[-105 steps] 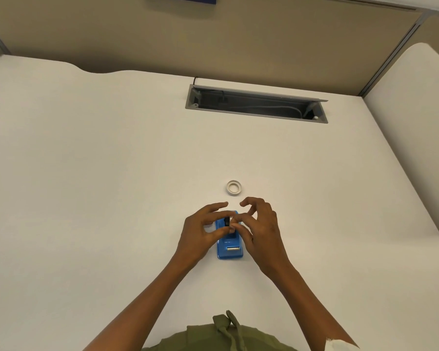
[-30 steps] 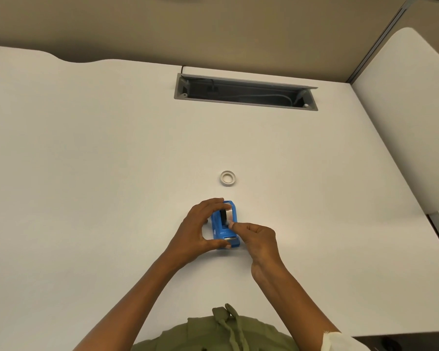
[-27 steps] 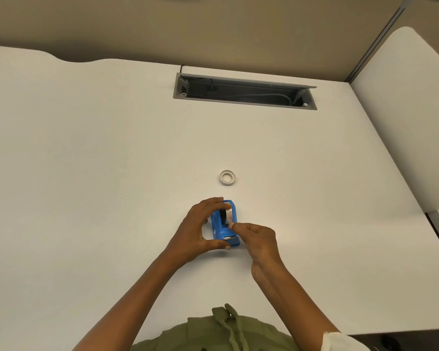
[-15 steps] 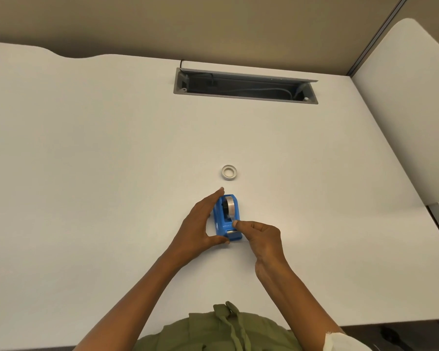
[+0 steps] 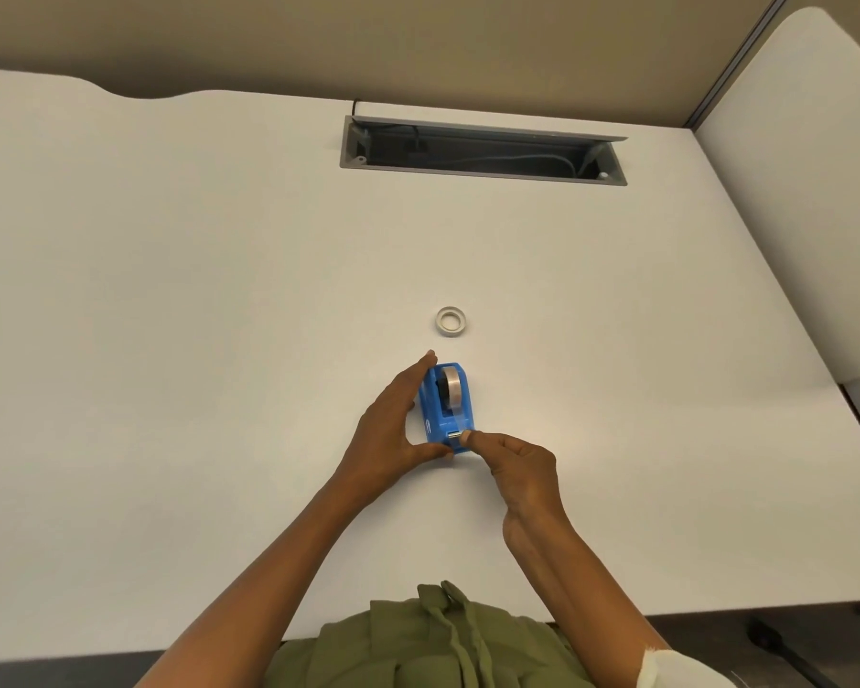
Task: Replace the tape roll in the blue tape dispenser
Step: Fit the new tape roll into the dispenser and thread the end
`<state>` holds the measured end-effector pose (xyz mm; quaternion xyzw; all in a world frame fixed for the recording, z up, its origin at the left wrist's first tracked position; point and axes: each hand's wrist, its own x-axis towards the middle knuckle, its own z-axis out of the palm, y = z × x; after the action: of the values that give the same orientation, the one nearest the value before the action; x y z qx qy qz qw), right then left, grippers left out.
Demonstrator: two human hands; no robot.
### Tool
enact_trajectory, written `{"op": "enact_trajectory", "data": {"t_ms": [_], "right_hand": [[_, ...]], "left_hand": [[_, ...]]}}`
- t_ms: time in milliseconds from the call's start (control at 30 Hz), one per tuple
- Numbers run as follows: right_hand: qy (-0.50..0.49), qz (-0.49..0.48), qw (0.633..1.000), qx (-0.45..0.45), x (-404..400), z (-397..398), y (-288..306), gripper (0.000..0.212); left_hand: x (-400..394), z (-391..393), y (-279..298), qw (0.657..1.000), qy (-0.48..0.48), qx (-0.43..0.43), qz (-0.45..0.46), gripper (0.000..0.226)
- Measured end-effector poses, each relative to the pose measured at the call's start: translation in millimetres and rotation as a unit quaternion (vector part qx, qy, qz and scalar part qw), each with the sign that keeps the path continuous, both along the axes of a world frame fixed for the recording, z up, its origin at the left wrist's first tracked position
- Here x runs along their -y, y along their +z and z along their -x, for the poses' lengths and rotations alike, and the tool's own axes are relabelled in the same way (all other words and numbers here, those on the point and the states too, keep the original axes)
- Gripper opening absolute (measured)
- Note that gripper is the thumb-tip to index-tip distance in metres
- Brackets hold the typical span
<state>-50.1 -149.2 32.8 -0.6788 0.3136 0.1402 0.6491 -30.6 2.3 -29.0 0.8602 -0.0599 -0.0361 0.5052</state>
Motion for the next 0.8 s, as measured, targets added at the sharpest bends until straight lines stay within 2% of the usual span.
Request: {"op": "enact_trajectory", "data": {"t_ms": [367,567,800], "right_hand": [[0.001,0.0,1.0,-0.029,2,8,-3,0.013],[0.001,-0.068,0.997,-0.044,3,10,-10,0.009],[0.003,-0.095,0.993,-0.073,4,12,-11,0.008]], "left_hand": [[-1,2,1,1.0,0.002,-0.011,-0.006,0.1],[-2,1,3,1.0,0.0,-0.006,-0.011,0.099],[-4,-1,3,1.0,-0.004,-0.005,-0.007,0.098]]}}
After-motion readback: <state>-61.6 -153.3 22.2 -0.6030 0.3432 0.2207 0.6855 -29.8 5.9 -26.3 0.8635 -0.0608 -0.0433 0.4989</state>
